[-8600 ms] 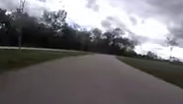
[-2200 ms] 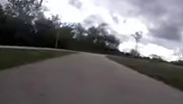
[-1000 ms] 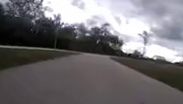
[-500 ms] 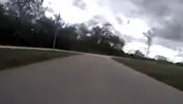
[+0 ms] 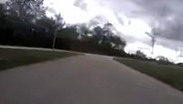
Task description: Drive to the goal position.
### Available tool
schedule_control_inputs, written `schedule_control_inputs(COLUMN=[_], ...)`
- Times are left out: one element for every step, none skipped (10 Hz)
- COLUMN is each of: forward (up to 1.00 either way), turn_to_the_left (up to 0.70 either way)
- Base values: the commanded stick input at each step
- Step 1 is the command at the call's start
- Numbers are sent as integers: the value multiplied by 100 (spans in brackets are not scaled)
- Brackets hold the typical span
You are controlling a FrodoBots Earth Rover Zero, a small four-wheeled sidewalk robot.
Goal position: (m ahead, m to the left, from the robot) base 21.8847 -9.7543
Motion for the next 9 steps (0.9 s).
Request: schedule_control_inputs(forward=[100,100,100,100,100,100,100,100,100], turn_to_the_left=[-2,-2,-2,-2,-2,-2,-2,-2,-2])
